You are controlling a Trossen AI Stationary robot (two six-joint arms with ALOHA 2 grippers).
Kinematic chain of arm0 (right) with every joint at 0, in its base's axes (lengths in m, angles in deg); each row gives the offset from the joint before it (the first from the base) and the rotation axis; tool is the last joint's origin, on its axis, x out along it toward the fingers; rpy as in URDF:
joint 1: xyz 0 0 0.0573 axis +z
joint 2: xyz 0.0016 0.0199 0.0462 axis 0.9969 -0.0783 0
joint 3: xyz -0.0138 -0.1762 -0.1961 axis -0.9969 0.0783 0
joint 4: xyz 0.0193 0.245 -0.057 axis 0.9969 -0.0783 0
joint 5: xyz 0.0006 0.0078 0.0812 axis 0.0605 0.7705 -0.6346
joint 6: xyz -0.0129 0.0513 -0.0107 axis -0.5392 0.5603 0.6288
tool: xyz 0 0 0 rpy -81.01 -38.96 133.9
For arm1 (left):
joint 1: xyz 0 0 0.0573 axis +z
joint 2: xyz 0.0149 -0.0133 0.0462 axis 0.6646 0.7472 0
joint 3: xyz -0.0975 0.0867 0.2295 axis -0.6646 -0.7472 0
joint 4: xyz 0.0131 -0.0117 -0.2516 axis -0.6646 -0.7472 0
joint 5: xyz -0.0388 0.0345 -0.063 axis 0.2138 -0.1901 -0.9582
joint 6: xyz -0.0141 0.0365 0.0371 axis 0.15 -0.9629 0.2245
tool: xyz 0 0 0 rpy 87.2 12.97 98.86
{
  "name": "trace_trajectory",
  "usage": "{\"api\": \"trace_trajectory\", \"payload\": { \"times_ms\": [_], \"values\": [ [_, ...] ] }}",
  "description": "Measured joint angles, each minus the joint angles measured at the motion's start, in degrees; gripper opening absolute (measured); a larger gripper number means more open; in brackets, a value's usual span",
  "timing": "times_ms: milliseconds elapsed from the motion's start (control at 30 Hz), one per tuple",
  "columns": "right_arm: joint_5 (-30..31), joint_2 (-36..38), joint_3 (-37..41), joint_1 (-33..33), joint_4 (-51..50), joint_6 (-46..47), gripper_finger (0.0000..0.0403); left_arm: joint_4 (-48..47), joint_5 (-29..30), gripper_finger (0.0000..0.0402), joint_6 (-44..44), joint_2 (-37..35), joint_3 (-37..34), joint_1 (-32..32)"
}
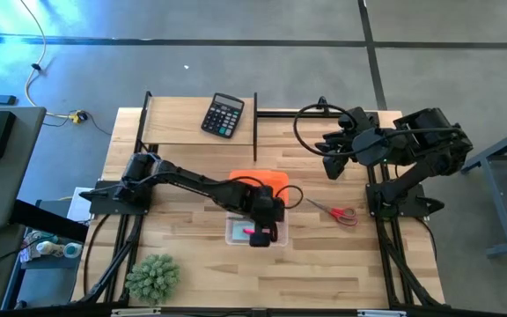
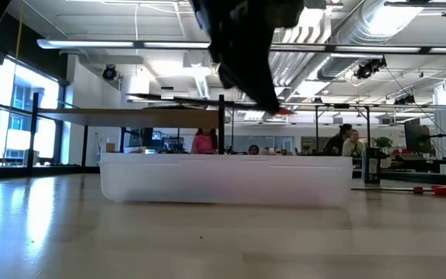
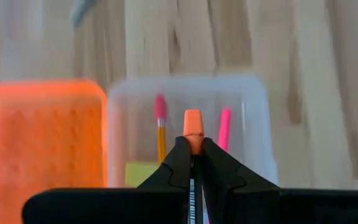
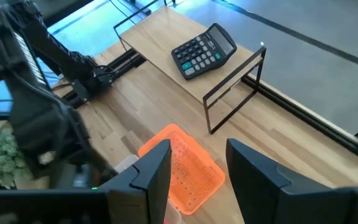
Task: Pack school essentials
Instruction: Put the black pencil into the school supply box
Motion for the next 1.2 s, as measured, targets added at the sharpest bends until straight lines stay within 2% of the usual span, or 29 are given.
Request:
{"api": "trace_trajectory", "payload": {
  "times_ms": [333, 467, 767, 1200],
  "values": [
    [0.3, 0.0, 0.0, 0.0, 0.0, 3.9, 0.0144, 9.5, -10.2, 0.0007, 0.0, 0.0, -2.8, 3.2],
    [0.2, 0.0, 0.0, 0.0, 0.0, 5.4, 0.0144, 9.5, -11.8, 0.0007, 0.0, 0.0, -2.8, 4.7],
    [-0.1, 0.0, 0.0, 0.0, 0.0, 8.1, 0.0144, 10.5, -21.0, 0.0007, 2.7, 0.7, -4.6, 9.3],
    [-0.1, 0.0, 0.0, 0.0, 0.0, 4.9, 0.0144, 16.1, -21.9, 0.0007, 5.0, 1.2, -8.4, 11.2]
  ]
}}
